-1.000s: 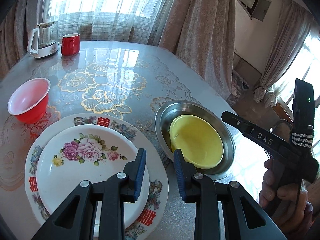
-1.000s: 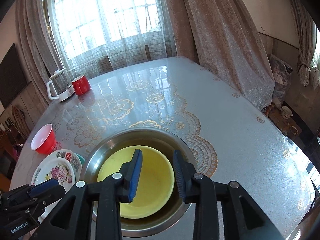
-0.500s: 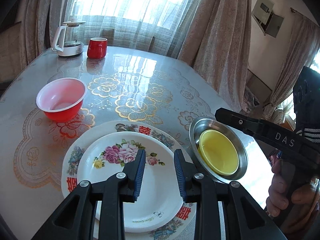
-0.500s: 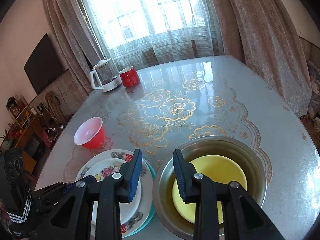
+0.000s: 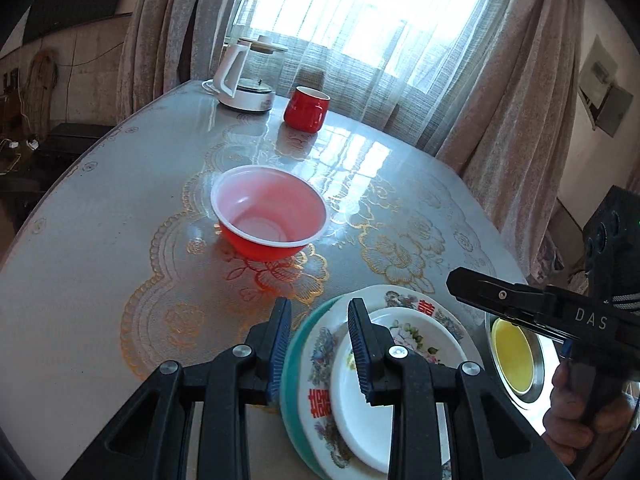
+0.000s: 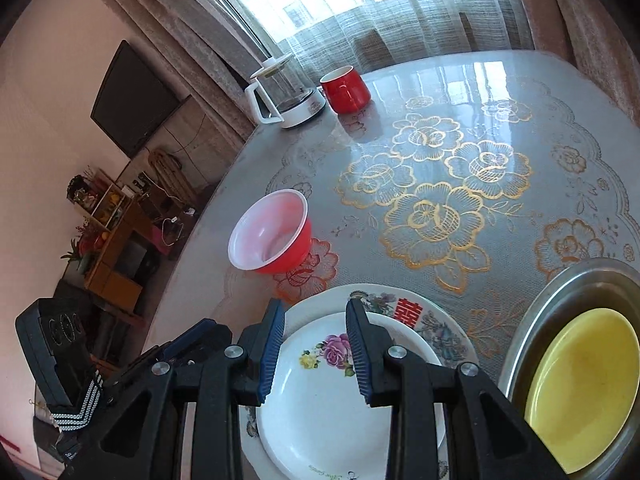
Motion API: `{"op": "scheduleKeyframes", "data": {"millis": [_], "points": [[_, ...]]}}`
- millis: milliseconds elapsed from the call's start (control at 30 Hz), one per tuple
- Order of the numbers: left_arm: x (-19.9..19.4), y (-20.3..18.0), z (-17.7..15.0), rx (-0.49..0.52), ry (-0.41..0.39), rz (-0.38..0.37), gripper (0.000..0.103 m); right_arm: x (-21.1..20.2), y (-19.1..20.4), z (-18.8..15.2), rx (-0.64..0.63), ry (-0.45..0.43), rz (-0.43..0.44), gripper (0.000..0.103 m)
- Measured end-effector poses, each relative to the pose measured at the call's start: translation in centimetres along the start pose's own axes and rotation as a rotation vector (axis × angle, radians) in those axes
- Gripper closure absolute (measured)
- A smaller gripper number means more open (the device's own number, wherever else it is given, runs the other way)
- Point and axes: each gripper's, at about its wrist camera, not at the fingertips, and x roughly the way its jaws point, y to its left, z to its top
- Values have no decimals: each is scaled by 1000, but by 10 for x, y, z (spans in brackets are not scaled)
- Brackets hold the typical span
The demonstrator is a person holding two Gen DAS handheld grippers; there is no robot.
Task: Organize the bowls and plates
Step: 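Move the right gripper to the pink-and-red bowl rim and close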
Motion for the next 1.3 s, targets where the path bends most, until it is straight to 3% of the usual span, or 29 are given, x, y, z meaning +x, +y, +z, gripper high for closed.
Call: {"op": "scheduleKeyframes", "data": {"millis": [167, 400, 567, 800, 1067, 1300], "points": [[5, 34, 5, -59, 14, 47, 73, 25, 8, 11, 13, 33, 12, 71], [7, 64, 16, -101, -15, 50, 73, 48, 14, 28, 62, 34, 44, 71], [13, 80, 30, -156, -27, 41, 64, 68, 15, 39, 89, 43, 36, 72], [24, 86, 53, -169, -50, 29, 65, 93, 11, 51, 131, 52, 19, 77], [49, 85, 71, -191, -6, -36, 69, 108, 13, 56, 133, 63, -7, 77], [54, 93, 75, -221, 9, -37, 71, 107, 6, 58, 138, 64, -18, 77]]}}
